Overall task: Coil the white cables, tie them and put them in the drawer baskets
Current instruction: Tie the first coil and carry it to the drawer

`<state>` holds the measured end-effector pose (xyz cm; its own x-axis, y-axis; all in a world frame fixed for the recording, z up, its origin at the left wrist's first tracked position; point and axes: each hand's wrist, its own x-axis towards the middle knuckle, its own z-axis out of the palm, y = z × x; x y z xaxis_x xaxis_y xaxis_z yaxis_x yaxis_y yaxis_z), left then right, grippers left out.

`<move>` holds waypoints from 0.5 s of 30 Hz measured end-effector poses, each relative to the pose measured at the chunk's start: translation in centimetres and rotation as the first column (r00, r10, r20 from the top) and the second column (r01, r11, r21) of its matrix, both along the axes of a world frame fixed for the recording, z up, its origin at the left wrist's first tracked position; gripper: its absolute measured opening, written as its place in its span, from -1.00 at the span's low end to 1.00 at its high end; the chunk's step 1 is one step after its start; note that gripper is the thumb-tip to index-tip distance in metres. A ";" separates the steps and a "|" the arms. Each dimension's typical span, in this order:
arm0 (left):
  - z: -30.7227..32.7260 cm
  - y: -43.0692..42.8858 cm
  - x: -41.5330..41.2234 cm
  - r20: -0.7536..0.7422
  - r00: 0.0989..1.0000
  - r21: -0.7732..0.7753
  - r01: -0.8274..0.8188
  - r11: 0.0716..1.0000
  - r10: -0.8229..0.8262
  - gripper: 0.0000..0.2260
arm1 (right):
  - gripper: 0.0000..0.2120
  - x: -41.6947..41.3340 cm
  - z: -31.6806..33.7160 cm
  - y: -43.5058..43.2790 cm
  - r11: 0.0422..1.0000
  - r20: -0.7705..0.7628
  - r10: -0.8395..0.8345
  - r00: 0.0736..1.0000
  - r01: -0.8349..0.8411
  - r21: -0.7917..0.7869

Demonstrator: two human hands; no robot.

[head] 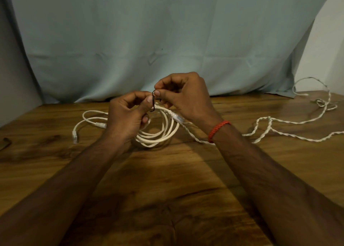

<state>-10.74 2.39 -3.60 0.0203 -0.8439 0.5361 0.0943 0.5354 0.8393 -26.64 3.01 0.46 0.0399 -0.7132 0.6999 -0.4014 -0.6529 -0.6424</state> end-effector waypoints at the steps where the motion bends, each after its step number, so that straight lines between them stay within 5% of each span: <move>1: -0.1 -0.1 0.0 -0.002 1.000 -0.004 0.001 1.000 -0.001 -0.94 | -0.93 0.0 0.0 0.0 1.000 0.003 -0.008 1.000 0.008 -0.002; 15: 0.0 0.3 -0.1 -0.039 0.999 -0.003 0.037 0.999 -0.037 -0.77 | -0.82 0.3 0.1 0.2 0.998 -0.224 -0.063 0.972 0.055 -0.044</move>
<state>-10.83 2.64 -3.64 0.0105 -0.8434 0.5372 0.1466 0.5327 0.8335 -26.30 3.18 0.57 0.1582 -0.6928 0.7035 -0.5718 -0.6452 -0.5067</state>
